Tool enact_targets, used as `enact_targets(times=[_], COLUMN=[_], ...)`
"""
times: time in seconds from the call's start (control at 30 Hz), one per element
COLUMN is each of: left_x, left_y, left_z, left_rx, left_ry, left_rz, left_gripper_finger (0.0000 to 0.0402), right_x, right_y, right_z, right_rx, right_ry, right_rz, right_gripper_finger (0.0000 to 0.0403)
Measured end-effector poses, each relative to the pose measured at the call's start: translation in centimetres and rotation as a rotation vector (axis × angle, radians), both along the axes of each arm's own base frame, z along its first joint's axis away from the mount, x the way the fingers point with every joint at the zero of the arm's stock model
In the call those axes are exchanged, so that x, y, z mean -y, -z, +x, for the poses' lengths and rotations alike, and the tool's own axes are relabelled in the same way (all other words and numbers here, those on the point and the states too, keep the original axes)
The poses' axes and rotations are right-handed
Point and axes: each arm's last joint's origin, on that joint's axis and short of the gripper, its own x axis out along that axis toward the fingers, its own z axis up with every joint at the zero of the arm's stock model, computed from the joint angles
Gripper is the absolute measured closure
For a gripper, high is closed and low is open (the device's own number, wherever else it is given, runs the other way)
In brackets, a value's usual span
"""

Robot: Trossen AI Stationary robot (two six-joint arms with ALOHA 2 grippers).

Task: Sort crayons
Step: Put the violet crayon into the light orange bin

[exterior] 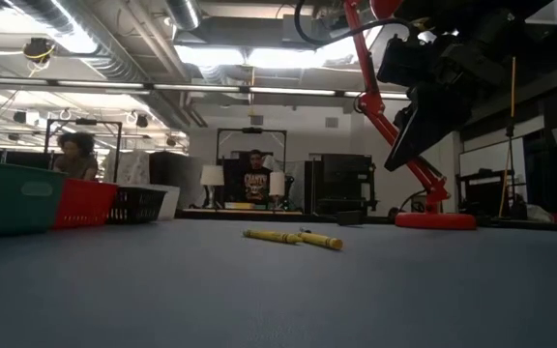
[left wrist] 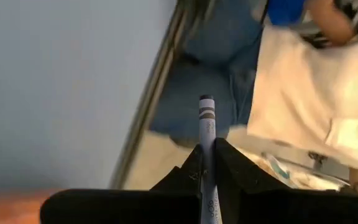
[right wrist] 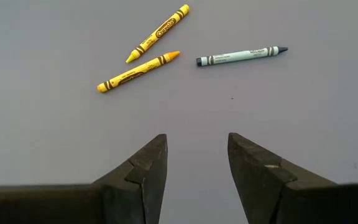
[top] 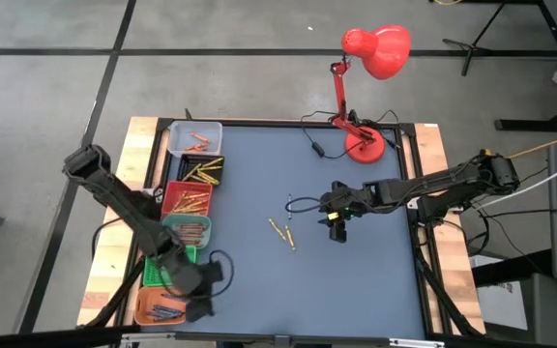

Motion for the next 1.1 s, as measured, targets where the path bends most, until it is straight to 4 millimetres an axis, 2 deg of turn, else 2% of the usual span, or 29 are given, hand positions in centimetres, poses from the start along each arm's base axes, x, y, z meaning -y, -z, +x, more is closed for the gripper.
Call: enact_targets(times=[0.27,0.6,0.77,1.1], left_x=[3.2,4.1,3.9,3.3], left_y=[0.6,1.7,2.0,2.3], left_z=[-4.5,-8.6,-9.1,-9.2], left_rx=[-0.241,-0.462,-0.580,-0.605], left_ry=[-0.006,-0.043,-0.179,-0.213], left_rz=[-0.037,0.063,0.063,0.118], left_gripper_finger=[0.0395,0.0395,0.0395,0.0349], right_x=[0.0,0.0,0.0,0.0], right_y=[0.0,0.0,0.0,0.0], right_z=[0.0,0.0,0.0,0.0], right_rx=[0.000,0.001,0.001,0.001], right_ry=[0.000,0.004,0.004,0.006], right_rz=[0.000,0.003,0.004,0.005], right_gripper_finger=[0.0235,0.0235,0.0235,0.0235])
